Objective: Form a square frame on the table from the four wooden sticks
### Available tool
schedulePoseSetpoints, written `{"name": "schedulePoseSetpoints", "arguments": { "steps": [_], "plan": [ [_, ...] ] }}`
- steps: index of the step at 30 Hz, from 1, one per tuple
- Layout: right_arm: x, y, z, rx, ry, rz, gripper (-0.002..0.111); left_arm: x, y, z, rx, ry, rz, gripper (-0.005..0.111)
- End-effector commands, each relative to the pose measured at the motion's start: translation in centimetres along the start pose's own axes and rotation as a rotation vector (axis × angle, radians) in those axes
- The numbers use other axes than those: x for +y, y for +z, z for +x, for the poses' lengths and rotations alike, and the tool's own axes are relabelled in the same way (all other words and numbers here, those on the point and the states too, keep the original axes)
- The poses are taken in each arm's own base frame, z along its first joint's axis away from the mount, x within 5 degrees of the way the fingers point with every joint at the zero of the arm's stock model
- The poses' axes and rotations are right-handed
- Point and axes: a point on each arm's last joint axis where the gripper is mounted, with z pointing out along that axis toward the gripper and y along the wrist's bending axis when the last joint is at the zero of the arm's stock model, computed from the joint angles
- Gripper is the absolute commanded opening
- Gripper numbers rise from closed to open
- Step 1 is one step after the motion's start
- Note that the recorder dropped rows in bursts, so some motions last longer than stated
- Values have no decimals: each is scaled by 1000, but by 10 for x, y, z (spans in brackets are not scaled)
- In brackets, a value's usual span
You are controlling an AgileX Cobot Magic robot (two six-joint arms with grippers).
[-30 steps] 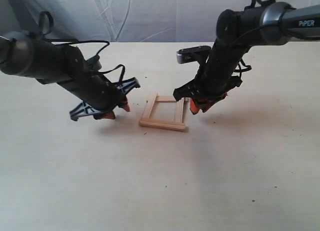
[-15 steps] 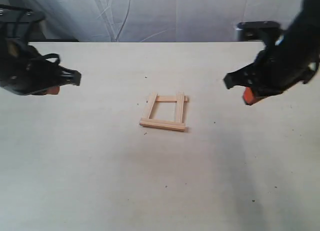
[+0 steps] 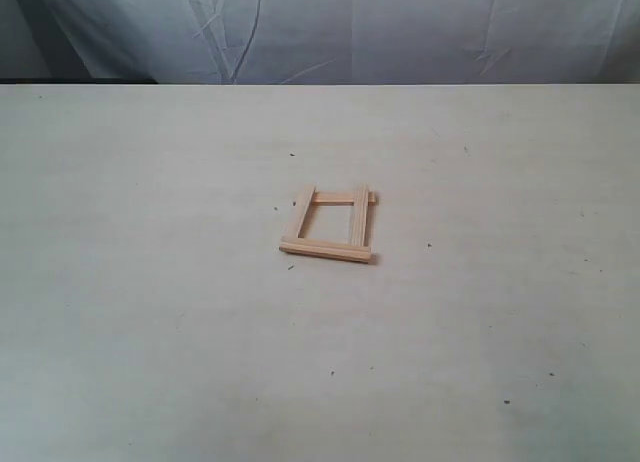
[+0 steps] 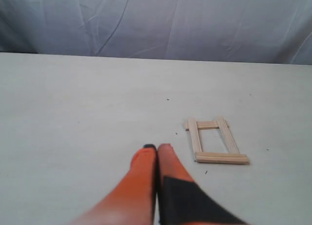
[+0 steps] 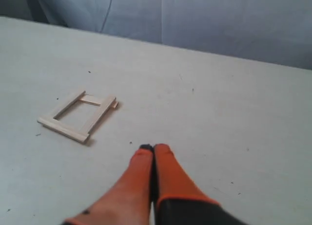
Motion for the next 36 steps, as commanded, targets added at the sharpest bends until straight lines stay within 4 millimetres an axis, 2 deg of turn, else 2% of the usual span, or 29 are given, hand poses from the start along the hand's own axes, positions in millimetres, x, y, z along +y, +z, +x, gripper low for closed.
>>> {"name": "schedulePoseSetpoints", "arguments": {
  "steps": [1,3,7,36],
  "plan": [
    [3,-27,16,-165,-17,1,0,3,-21,7,-50,39,-9,0],
    [4,-38,18,-236,-24,2,0,3,-25,7,-75,41,-5,0],
    [5,-40,15,-245,-5,-14,0,3,-29,7,-99,42,-1,0],
    [7,-40,16,-240,18,-33,0,4,-29,7,-101,49,-5,0]
  ]
}}
